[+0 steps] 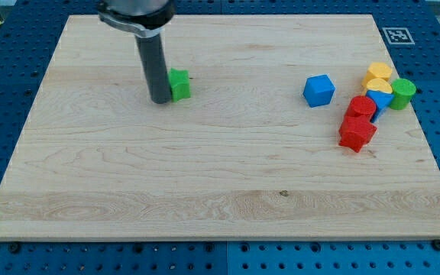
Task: Push the green star to top center
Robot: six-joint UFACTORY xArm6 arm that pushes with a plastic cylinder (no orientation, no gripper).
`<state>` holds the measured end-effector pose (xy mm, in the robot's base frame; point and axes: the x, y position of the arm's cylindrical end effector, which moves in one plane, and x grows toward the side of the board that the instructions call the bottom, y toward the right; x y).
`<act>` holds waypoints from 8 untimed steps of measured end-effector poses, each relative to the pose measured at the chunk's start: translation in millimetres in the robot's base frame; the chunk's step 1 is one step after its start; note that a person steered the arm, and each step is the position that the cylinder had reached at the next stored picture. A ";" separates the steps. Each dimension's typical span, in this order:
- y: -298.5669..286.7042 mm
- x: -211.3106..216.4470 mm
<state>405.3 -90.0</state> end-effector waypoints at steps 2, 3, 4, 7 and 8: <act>18.7 -1.1; 18.7 -6.6; 20.6 -25.0; 86.1 -89.2; 86.7 -113.9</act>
<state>291.4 -3.3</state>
